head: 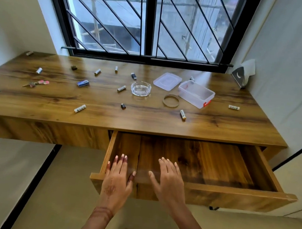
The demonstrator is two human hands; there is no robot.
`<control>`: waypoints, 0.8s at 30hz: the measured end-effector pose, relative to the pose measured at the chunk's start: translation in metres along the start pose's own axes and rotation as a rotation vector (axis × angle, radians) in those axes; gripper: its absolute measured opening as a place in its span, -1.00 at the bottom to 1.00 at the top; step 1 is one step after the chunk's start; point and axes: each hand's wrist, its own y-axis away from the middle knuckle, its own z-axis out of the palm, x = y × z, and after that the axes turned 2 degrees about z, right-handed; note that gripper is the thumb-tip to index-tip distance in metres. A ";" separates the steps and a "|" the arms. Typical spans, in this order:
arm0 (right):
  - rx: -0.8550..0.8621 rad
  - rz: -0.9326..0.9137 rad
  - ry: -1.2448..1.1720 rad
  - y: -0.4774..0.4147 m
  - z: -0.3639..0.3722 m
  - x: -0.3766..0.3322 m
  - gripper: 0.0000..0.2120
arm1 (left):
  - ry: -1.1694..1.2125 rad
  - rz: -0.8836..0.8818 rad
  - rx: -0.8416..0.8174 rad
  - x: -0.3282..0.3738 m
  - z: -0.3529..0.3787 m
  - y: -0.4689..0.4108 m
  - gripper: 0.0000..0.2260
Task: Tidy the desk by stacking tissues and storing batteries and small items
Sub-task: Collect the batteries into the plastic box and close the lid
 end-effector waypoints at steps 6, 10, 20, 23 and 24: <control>0.055 0.062 -0.119 -0.083 0.002 -0.015 -0.68 | 0.131 -0.055 0.110 -0.005 -0.021 -0.089 -0.51; 0.000 0.094 -0.193 -0.143 0.007 -0.029 -0.73 | 0.148 -0.078 0.132 -0.027 -0.026 -0.146 -0.51; -0.138 0.151 -0.207 -0.299 0.045 -0.065 -0.77 | 0.100 0.023 -0.027 -0.078 -0.019 -0.268 -0.56; -0.158 0.107 -0.188 -0.352 0.061 -0.068 -0.78 | 0.120 0.060 -0.033 -0.088 -0.015 -0.289 -0.60; -0.170 0.092 -0.166 -0.370 0.068 -0.070 -0.77 | 0.136 0.065 -0.029 -0.092 -0.013 -0.294 -0.64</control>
